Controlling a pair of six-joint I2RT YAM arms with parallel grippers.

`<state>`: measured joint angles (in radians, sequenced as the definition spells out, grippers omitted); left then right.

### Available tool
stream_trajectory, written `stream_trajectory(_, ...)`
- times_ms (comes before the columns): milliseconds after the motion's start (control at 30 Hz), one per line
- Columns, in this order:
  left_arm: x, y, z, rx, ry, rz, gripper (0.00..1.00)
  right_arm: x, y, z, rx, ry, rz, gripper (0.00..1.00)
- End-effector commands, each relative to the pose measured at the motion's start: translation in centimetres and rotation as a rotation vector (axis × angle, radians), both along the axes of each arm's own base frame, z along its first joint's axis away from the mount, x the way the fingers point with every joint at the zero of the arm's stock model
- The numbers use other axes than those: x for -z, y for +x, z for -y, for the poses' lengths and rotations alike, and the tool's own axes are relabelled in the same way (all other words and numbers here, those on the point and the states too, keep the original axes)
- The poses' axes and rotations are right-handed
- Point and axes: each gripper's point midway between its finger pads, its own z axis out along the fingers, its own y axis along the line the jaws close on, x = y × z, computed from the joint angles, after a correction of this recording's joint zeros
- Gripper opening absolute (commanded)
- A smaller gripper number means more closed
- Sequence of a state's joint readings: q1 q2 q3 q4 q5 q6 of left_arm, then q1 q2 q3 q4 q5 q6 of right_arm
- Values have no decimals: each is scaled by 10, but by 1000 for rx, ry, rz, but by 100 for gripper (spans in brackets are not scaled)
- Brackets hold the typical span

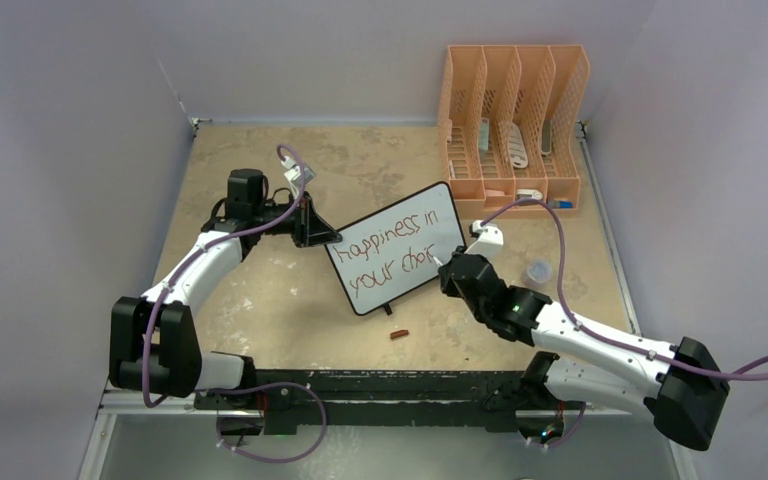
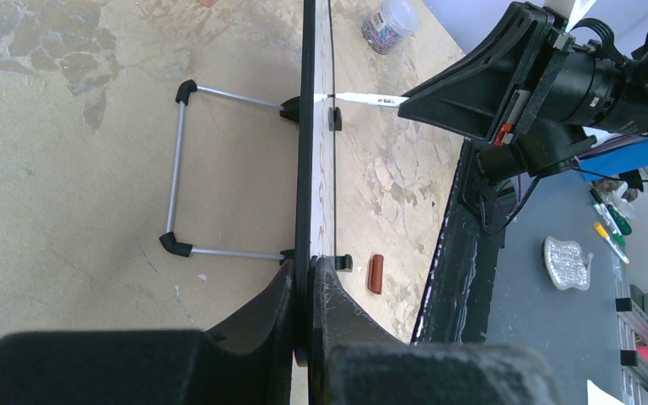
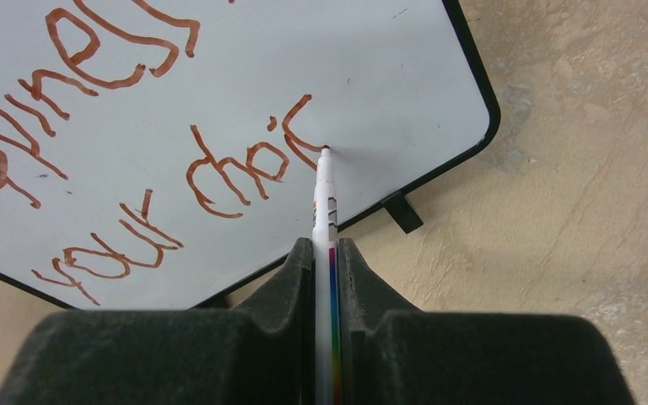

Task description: Write a sentence on the whiteboard

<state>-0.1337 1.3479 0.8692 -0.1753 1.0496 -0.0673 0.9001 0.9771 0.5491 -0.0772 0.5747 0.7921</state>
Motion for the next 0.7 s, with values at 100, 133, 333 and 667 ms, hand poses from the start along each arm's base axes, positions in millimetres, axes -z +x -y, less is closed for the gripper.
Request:
stream_trajectory(100,25,14,-14,-93,109,-10,0,-11,11,9,71,-9,45,0)
stream_trajectory(133,25,14,-14,-94,109,-10,0,-12,11,8,69,-6,52,0)
stream_trajectory(333,25,14,-14,-95,110,-10,0,-27,10,11,69,30,87,0)
stream_trajectory(667,26,14,-15,-96,112,-11,0,-25,11,14,75,20,88,0)
